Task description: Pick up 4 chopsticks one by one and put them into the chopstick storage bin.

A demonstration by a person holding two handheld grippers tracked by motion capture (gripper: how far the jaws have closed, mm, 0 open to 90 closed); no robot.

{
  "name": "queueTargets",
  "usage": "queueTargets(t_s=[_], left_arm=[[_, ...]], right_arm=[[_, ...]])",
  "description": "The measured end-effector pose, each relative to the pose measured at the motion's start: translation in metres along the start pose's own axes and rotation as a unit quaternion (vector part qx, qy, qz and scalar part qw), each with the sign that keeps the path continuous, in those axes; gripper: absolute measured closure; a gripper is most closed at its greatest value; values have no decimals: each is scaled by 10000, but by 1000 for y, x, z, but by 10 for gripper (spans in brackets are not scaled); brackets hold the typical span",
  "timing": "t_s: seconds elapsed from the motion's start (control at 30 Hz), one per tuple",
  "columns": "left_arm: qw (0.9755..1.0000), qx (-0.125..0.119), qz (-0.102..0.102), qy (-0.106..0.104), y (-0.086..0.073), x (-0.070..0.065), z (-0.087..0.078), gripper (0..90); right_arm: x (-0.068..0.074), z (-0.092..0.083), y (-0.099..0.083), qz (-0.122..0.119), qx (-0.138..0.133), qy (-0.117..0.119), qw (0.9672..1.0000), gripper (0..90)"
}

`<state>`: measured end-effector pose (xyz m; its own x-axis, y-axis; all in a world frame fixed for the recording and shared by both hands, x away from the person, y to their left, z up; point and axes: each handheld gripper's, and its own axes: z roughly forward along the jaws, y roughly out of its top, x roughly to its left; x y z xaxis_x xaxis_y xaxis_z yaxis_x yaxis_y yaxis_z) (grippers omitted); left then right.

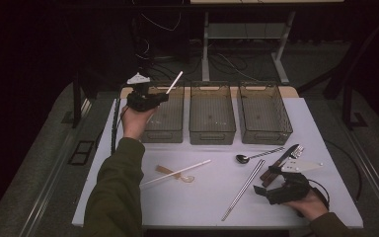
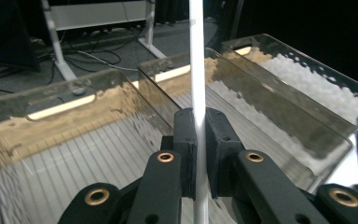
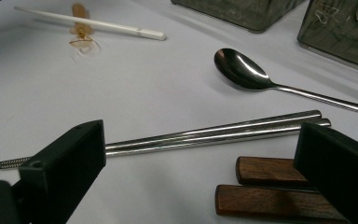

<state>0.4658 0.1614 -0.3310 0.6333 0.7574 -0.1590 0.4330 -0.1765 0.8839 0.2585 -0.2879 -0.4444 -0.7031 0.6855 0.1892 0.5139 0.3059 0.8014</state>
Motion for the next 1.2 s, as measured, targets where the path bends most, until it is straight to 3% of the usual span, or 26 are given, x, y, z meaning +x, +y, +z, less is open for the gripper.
queueTargets(t_s=[0.27, 0.6, 0.77, 1.1, 1.2], left_arm=[[9998, -73, 4, 191, 10, 12, 14, 835], [9987, -174, 221, 434, 0, 19, 35, 835], [9985, -198, 146, 488, -8, 24, 40, 836], [9983, -9, 70, 585, -22, 31, 46, 835], [9977, 168, 38, 651, -25, 32, 48, 834]], right_arm=[[0, -1, 0, 20, -20, 20, 10000, 23], [0, -1, 0, 26, -29, 44, 10000, 23], [0, -1, 0, 24, -15, 43, 10000, 23], [-1, -2, 0, 26, -19, 42, 10000, 23], [-1, -2, 0, 27, -23, 43, 10000, 23]])
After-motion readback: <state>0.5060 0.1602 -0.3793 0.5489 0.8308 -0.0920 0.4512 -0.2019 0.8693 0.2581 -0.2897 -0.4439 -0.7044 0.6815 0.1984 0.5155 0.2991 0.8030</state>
